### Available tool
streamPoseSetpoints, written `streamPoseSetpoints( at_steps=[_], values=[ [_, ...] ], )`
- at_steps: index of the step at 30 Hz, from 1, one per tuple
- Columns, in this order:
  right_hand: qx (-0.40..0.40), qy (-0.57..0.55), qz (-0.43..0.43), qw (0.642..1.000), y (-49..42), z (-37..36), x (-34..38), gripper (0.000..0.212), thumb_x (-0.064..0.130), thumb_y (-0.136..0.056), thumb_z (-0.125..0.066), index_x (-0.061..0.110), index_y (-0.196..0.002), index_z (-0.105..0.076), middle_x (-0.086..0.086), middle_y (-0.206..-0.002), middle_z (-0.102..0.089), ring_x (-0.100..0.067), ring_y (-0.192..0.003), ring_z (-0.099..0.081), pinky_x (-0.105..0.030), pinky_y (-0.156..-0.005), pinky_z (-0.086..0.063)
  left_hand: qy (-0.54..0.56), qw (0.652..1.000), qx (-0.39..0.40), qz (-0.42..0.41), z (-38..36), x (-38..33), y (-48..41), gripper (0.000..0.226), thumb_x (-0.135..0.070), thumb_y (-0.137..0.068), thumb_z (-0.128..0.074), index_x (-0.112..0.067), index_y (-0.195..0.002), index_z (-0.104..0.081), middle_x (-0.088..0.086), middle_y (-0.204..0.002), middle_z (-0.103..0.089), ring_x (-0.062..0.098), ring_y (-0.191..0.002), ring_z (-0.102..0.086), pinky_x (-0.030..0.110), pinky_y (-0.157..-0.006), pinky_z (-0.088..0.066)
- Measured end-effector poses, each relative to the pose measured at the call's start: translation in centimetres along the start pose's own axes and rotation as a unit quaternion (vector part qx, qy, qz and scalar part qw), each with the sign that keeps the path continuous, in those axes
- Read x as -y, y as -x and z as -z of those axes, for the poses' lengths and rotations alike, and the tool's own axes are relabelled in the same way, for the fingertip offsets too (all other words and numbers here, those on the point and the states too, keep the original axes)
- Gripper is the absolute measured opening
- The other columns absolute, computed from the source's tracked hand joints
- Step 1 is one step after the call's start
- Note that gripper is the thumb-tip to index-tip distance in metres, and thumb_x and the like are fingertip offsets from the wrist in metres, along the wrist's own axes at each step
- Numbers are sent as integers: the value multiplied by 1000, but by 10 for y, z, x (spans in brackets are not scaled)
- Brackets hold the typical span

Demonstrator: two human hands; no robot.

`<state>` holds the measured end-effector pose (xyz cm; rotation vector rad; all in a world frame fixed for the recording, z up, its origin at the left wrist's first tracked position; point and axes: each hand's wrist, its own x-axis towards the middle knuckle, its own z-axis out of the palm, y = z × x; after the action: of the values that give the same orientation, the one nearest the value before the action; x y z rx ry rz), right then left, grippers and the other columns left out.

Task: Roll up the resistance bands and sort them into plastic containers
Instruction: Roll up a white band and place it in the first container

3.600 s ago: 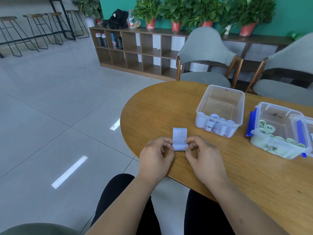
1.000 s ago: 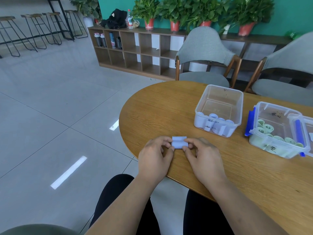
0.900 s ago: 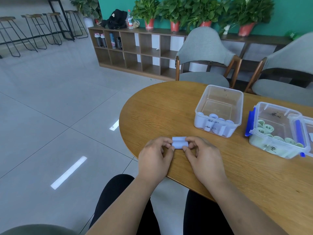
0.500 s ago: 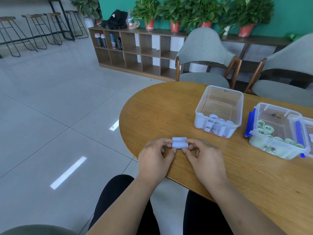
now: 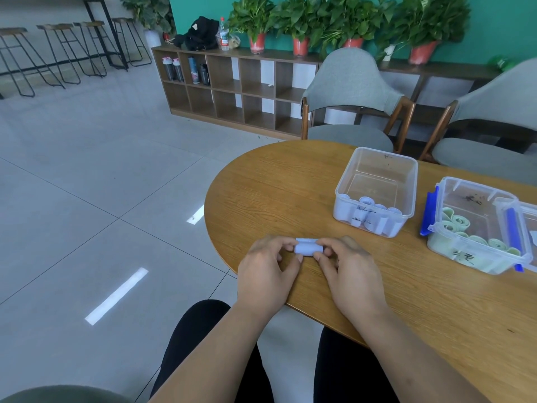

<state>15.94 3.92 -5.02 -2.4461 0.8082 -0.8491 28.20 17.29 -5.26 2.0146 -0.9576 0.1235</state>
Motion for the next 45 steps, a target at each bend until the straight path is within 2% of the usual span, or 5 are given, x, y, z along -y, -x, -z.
streamPoseSetpoints(
  at_steps=[11, 21, 35, 40, 45],
  values=[
    [11, 25, -5, 1000, 0, -1, 1, 27, 41, -99, -65, 30, -123, -71, 14, -105, -53, -9, -72, -59, -37, -63, -56, 7, 1000, 2, -7, -1, 2, 0, 23, -32, -93, -76, -41, -113, -69, -25, -97, -65, 3, -87, -58, 14, -71, -46],
    [23, 51, 2, 998, -3, -3, 2, 31, 31, -97, -69, 33, -128, -63, 17, -119, -59, -10, -86, -62, -32, -66, -53, -40, 999, 9, -35, -5, 5, 0, 31, -40, -98, -67, -38, -129, -68, -22, -105, -64, 2, -91, -53, 24, -75, -51],
    [57, 37, -16, 998, -2, 2, 3, 27, 42, -107, -50, 30, -123, -68, 10, -111, -65, -16, -96, -63, -36, -73, -51, -57, 996, 55, -41, -5, 6, -5, 36, -41, -100, -63, -28, -133, -67, -10, -115, -60, 12, -102, -58, 35, -84, -55],
    [73, 4, -27, 997, -2, 4, 1, 31, 48, -106, -47, 31, -119, -69, 11, -110, -68, -15, -98, -64, -39, -81, -53, -54, 991, 64, -103, 4, -1, -8, 35, -22, -98, -69, -26, -132, -68, -10, -130, -56, 14, -113, -55, 32, -94, -52],
    [97, -65, -45, 992, -12, 22, 3, 24, 43, -106, -53, 30, -109, -73, 13, -99, -73, -5, -91, -64, -26, -79, -46, -98, 978, 89, -162, 12, -14, -21, 30, -26, -98, -66, -30, -128, -69, -15, -124, -66, 14, -108, -53, 38, -93, -51]
  ],
)
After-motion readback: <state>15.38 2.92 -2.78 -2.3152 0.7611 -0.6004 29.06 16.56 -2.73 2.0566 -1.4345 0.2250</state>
